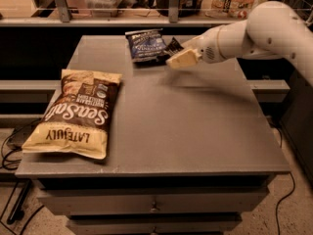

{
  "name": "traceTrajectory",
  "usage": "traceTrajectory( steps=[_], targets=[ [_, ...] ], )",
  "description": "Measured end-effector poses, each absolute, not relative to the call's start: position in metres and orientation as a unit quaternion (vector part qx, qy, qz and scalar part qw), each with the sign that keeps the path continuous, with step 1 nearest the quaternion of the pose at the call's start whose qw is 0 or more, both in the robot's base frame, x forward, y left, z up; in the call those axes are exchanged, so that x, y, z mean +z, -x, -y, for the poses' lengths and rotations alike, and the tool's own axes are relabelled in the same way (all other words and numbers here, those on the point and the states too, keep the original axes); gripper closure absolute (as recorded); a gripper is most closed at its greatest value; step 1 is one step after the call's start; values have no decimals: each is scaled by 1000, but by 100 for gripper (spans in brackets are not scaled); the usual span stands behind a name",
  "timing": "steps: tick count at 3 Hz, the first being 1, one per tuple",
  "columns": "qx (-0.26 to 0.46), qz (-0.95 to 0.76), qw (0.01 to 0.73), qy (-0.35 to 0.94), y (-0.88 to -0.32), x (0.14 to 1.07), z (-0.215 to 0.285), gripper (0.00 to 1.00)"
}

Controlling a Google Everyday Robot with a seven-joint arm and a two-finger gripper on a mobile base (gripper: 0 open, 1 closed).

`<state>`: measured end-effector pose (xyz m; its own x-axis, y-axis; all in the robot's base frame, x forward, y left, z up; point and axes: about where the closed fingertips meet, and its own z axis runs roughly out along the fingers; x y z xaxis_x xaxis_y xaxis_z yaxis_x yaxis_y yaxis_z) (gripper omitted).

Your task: Move rxbar chocolate near blue chip bag

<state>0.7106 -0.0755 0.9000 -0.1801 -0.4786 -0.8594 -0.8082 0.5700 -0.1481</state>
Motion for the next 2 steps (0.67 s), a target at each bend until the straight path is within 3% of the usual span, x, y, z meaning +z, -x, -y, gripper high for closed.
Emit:
traceTrajectory(
  steps=[2],
  targets=[
    [157, -755, 476, 422, -759, 877, 73, 36]
  ],
)
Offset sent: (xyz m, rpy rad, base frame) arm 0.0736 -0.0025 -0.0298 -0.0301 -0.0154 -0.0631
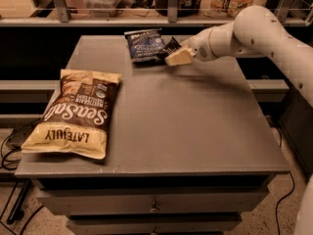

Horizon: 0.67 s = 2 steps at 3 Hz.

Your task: Move rxbar chocolate near blue chip bag

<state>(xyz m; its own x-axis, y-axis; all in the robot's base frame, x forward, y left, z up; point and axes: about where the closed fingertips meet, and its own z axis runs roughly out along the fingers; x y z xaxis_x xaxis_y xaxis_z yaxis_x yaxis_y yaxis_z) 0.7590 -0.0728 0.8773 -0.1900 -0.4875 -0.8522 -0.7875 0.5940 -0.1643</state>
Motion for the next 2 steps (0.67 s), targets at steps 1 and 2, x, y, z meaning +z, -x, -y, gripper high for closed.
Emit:
traceTrajectory(
  steps=[1, 2],
  targets=[
    [154, -756, 478, 421, -773, 874, 71, 5],
    [155, -756, 477, 421, -773, 873, 70, 0]
  ],
)
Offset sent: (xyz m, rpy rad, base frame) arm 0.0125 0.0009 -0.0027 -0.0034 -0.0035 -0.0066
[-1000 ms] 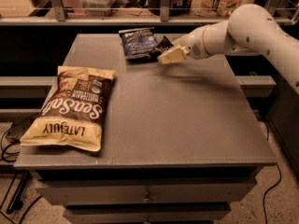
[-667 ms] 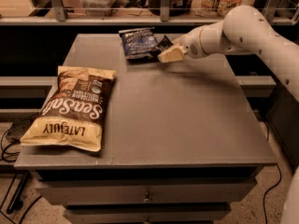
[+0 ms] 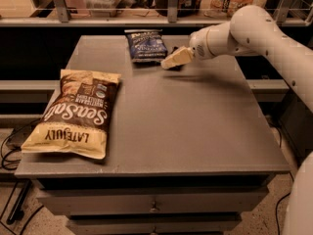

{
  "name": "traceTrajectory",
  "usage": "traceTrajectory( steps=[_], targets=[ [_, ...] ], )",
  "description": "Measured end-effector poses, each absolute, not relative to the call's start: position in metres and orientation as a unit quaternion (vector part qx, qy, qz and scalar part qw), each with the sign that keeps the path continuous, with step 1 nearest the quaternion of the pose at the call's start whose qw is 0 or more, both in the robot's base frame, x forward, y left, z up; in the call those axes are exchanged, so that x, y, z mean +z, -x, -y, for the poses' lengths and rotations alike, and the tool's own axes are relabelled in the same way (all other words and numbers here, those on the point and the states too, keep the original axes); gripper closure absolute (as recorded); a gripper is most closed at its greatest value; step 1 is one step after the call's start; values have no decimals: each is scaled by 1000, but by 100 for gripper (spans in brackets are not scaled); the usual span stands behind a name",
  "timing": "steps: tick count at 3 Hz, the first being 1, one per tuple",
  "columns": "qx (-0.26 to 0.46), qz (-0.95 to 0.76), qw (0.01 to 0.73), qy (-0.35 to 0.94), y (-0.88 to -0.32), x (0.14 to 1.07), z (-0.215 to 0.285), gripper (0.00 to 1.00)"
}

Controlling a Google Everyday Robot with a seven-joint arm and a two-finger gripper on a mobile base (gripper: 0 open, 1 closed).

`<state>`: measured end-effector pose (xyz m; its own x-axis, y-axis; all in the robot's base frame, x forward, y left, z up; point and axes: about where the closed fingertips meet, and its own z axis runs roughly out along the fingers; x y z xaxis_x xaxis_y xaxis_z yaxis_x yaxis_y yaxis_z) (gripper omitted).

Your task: Move rxbar chocolate near blue chip bag

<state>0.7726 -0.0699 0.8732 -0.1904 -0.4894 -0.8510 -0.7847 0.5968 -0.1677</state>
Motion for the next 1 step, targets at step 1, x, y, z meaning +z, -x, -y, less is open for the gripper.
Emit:
traceTrajectory(
  steps=[1],
  targets=[
    [155, -756, 477, 421, -773, 873, 70, 0]
  ],
)
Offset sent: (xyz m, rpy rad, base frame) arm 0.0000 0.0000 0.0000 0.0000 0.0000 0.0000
